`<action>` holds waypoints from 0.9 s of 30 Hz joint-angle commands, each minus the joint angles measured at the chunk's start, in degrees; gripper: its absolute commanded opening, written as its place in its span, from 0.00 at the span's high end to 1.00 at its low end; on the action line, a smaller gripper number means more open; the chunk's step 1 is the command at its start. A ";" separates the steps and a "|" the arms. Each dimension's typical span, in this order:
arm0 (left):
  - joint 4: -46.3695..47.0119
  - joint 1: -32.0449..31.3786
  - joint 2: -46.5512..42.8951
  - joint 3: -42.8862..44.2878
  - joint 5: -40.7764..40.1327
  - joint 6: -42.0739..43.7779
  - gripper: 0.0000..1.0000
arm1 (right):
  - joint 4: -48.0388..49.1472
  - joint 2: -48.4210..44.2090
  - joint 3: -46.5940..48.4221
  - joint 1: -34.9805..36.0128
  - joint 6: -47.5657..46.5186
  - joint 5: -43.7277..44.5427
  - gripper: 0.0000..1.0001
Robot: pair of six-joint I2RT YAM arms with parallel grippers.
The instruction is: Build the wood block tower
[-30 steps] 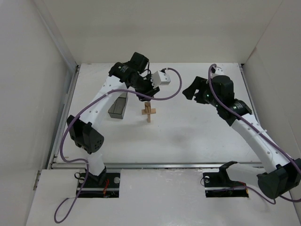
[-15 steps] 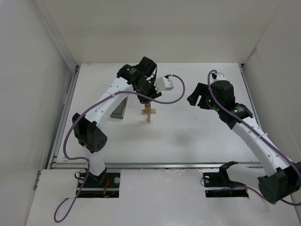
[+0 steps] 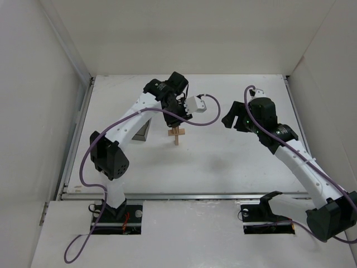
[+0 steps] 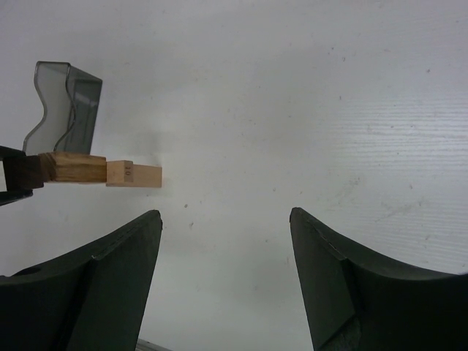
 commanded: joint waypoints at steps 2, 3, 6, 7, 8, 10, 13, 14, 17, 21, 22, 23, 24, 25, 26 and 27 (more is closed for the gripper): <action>-0.90 -0.27 -0.04 -0.73 1.21 1.05 1.00 | 1.30 -1.37 -0.34 -0.23 -0.85 -0.58 0.24; -0.90 -0.27 0.48 -0.73 1.21 1.05 1.00 | 1.30 -1.37 -0.34 -0.23 -0.85 -0.58 0.24; -0.90 -0.27 0.48 -0.20 0.69 1.05 1.00 | 1.30 -1.37 -0.34 -0.23 -0.85 -0.58 0.24; -0.90 -0.27 0.48 -0.20 0.69 1.05 1.00 | 1.30 -1.37 -0.34 -0.23 -0.85 -0.58 0.24; -0.90 -0.27 0.48 -0.20 0.69 1.05 1.00 | 1.30 -1.37 -0.86 -0.23 -0.85 -0.58 0.24; -0.90 -0.27 1.00 -0.20 0.69 1.05 1.00 | 1.30 -1.37 -0.86 -0.23 -0.85 -0.58 0.24; -0.90 -0.27 1.01 -0.20 0.16 1.57 1.00 | 1.30 -1.89 -0.86 -0.23 -0.85 -0.58 0.24; -0.90 -0.27 1.01 -0.20 0.16 1.58 1.00 | 1.30 -1.89 -0.86 -0.23 -0.85 -0.58 0.24; -0.90 -0.27 1.01 -0.20 0.16 1.58 1.00 | 1.30 -1.89 -0.86 -0.23 -1.38 -0.58 0.24; -0.90 -0.27 1.01 -0.20 -0.37 1.58 0.97 | 1.30 -1.89 -0.86 -0.23 -1.38 -0.58 0.24; -0.90 -0.27 1.01 -0.20 -0.37 2.10 0.95 | 1.30 -1.89 -0.86 -0.23 -1.38 -0.58 0.22; -0.90 -0.27 1.01 -0.20 -0.37 2.10 0.94 | 1.30 -1.89 -0.86 -0.23 -1.38 -0.58 0.22; -0.90 -0.27 1.01 -0.20 -0.37 2.10 0.90 | 1.82 -1.89 -0.86 -0.23 -1.38 -1.10 0.22; -0.90 -0.27 1.01 -0.20 -0.37 2.10 0.89 | 1.83 -1.89 -0.86 -0.23 -1.38 -1.10 0.22; -0.90 -0.27 1.01 -0.20 -0.37 2.10 0.88 | 1.83 -1.89 -0.86 -0.23 -1.38 -1.10 0.22; -0.90 -0.27 1.01 -0.20 -0.37 2.10 0.88 | 1.83 -1.89 -0.86 -0.23 -1.38 -1.10 0.22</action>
